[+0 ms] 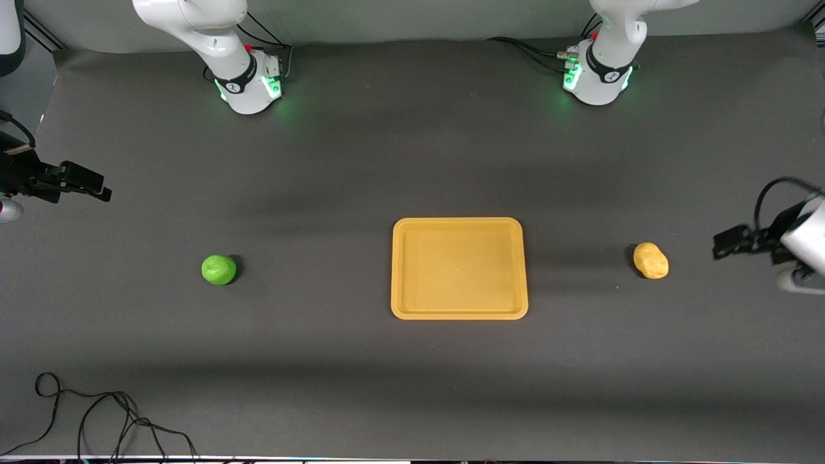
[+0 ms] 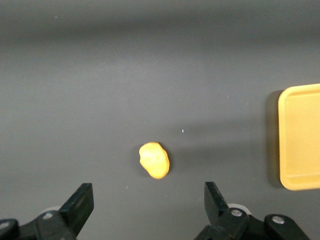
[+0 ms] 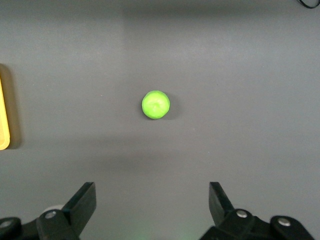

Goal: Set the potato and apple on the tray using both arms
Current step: 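Reach the left gripper down to the yellow potato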

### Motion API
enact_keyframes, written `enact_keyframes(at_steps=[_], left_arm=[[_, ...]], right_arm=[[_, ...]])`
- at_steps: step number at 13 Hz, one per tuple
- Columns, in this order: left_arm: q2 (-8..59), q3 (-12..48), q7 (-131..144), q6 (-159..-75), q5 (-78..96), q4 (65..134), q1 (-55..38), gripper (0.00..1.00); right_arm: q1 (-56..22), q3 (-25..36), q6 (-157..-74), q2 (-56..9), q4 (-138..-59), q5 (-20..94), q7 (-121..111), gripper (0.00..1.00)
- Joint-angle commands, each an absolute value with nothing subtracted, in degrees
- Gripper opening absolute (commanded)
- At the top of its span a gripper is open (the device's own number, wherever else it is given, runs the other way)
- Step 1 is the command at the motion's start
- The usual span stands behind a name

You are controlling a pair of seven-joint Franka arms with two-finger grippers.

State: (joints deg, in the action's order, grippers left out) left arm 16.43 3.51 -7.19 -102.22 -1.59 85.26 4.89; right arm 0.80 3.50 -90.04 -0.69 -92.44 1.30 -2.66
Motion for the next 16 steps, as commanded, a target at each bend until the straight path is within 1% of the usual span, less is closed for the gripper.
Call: enact_keyframes(at_steps=[1, 5, 7, 10, 14, 16], left_arm=[[20.2, 3.3, -6.1, -106.9, -1.6, 85.4, 4.5, 0.99], [26.6, 3.3, -6.1, -115.4, -1.6, 85.8, 4.7, 0.98], [29.0, 3.3, -6.1, -122.5, -1.6, 89.0, 5.0, 0.98], [29.6, 3.1, -6.9, -137.7, -1.7, 100.2, 5.2, 0.98], [28.6, 3.1, -8.9, -149.2, -1.9, 112.2, 6.3, 0.98], [26.6, 3.1, -11.5, -152.1, -1.9, 117.0, 7.9, 0.98]], right_arm=[[0.3, 3.8, -89.8, -1.6, -91.1, 0.6, -2.1, 1.00], [0.1, 3.4, -89.9, -1.8, -91.1, -1.6, -2.3, 1.00], [-1.1, 3.4, -89.9, -1.8, -91.1, -2.5, -2.1, 1.00], [-1.1, 3.5, -89.8, -1.8, -91.1, -2.1, -1.8, 1.00], [-1.0, 3.6, -89.8, -1.8, -91.1, -1.8, -1.8, 1.00], [-1.0, 3.7, -89.8, -1.8, -91.1, -1.8, -1.7, 1.00]])
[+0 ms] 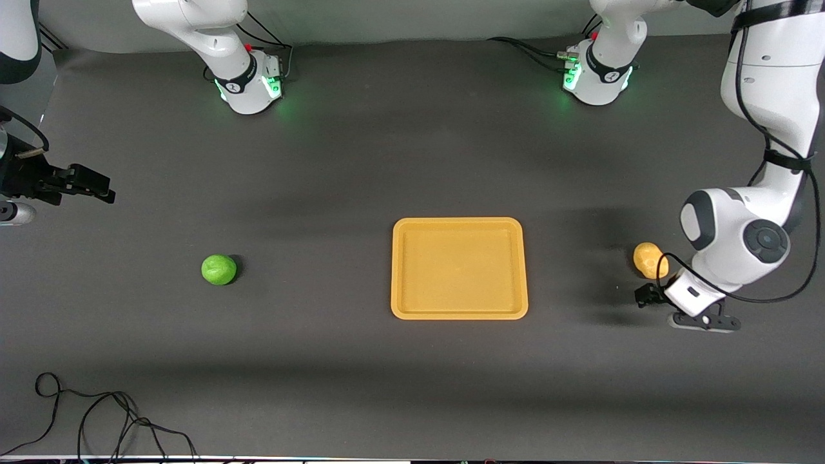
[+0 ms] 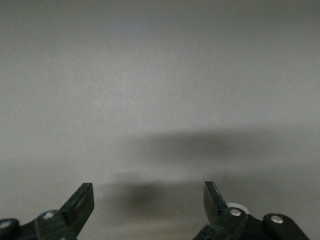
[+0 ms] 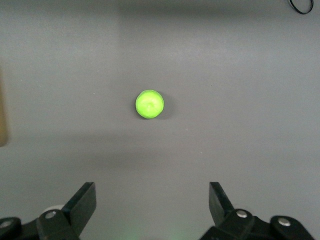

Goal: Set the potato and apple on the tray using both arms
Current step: 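Reach the left gripper down to the yellow potato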

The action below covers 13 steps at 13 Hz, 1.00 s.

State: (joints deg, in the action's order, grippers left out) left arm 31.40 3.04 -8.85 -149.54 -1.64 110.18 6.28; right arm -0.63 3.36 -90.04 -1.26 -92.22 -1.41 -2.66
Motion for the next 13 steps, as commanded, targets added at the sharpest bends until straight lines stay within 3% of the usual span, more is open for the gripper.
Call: enact_keyframes(at_steps=[1, 6, 13], left_arm=[[25.6, 3.2, -13.1, -153.0, -1.9, 119.2, 8.3, 0.98], [20.9, 3.3, -15.1, -153.7, -1.6, 125.6, 10.2, 0.98], [21.3, 3.5, -13.6, -160.7, -1.1, 130.5, 9.2, 0.96]], right_arm=[[-1.0, 3.7, -89.8, -1.9, -91.1, -1.8, -1.7, 1.00], [-1.0, 3.8, -89.8, -1.9, -91.1, -1.8, -1.7, 1.00], [-1.0, 3.8, -89.8, -2.0, -91.2, -1.8, -1.7, 1.00]])
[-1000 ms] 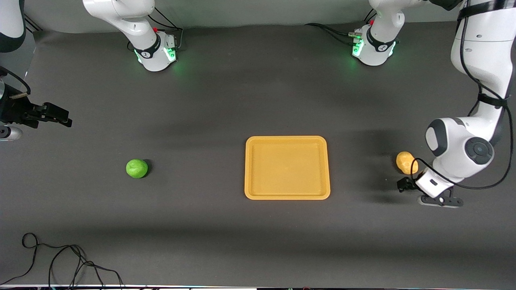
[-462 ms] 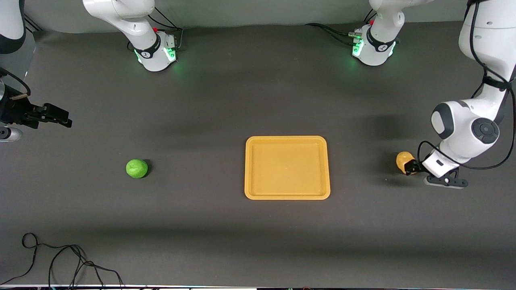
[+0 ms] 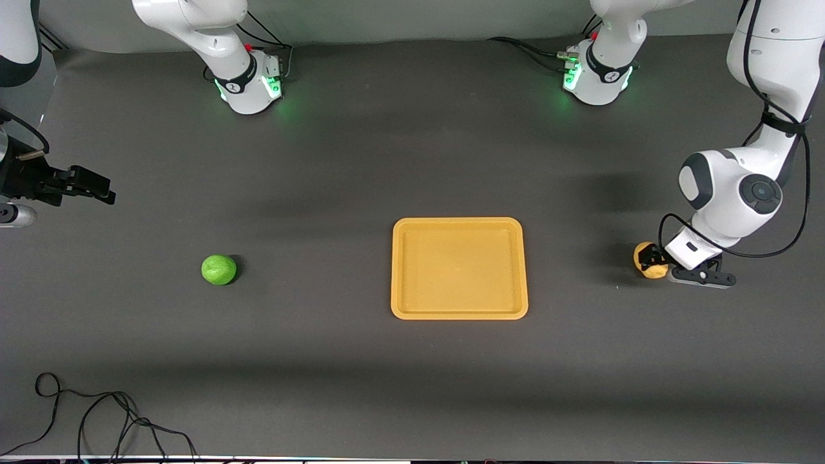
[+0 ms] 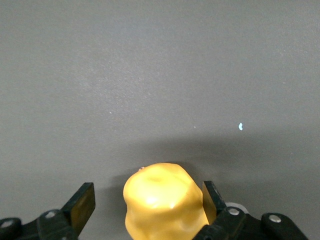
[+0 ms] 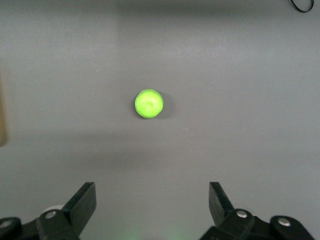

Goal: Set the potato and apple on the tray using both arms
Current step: 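Close the left gripper on the yellow potato and lift it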

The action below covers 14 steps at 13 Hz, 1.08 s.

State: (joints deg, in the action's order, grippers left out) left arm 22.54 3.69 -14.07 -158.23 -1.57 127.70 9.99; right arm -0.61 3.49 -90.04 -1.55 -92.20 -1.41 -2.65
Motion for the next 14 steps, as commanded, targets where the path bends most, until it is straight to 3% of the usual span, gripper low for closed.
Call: enact_keyframes(at_steps=[1, 3, 6, 8, 11, 14], left_arm=[[21.6, 3.9, -13.2, -161.9, -1.0, 131.0, 8.7, 0.95], [23.4, 3.9, -12.9, -164.2, -1.0, 131.2, 8.5, 0.91], [23.7, 3.9, -13.0, -165.1, -1.1, 131.5, 8.5, 0.59], [23.5, 3.9, -13.0, -164.6, -1.1, 131.4, 8.4, 0.49], [20.0, 5.6, -9.1, -158.9, -1.0, 129.7, 6.8, 0.48], [15.7, 6.5, 2.0, -138.8, -1.1, 120.1, -0.2, 0.48]], right_arm=[[-1.1, 3.8, -89.8, -2.3, -91.1, -1.8, -1.6, 1.00], [-1.1, 3.8, -89.8, -2.3, -91.1, -1.8, -1.6, 1.00], [-1.1, 3.8, -89.8, -2.4, -91.1, -1.7, -1.6, 1.00], [-1.1, 3.8, -89.8, -2.3, -91.1, -1.8, -1.7, 1.00], [-1.1, 3.8, -89.8, -2.4, -91.1, -1.8, -1.6, 1.00], [-1.1, 3.8, -89.8, -2.4, -91.1, -1.7, -1.7, 1.00]])
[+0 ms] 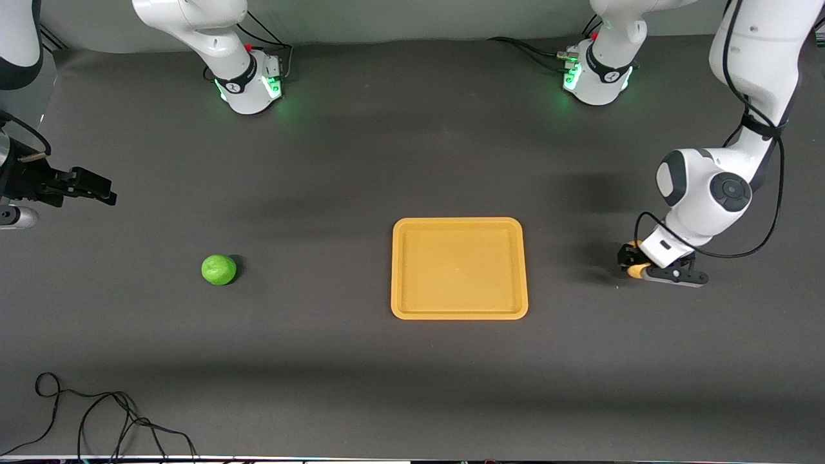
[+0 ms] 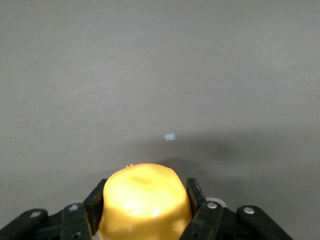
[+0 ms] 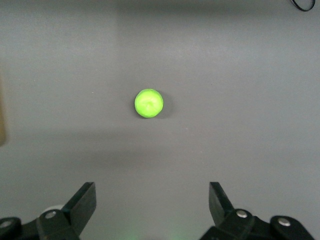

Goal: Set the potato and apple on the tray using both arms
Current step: 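Carry the potato with the left gripper over the tray and lower it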

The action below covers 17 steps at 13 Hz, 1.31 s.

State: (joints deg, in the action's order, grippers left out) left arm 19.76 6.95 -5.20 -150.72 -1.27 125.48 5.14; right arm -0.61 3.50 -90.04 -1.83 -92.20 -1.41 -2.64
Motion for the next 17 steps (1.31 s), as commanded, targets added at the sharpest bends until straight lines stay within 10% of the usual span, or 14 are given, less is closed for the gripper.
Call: enact_keyframes(at_steps=[1, 6, 17], left_arm=[[15.2, 6.4, 6.2, -131.7, -1.1, 115.5, -3.3, 0.48], [18.4, 6.5, 23.8, -116.8, -1.4, 101.3, -15.4, 0.49], [35.2, 6.3, 37.0, -140.9, -2.2, 99.8, -24.3, 0.49]], right_arm=[[-1.1, 3.8, -89.8, -2.4, -91.1, -1.8, -1.6, 1.00], [-1.0, 3.8, -89.8, -2.4, -91.1, -1.8, -1.7, 1.00], [-1.1, 3.8, -89.8, -2.5, -91.1, -1.7, -1.7, 1.00]])
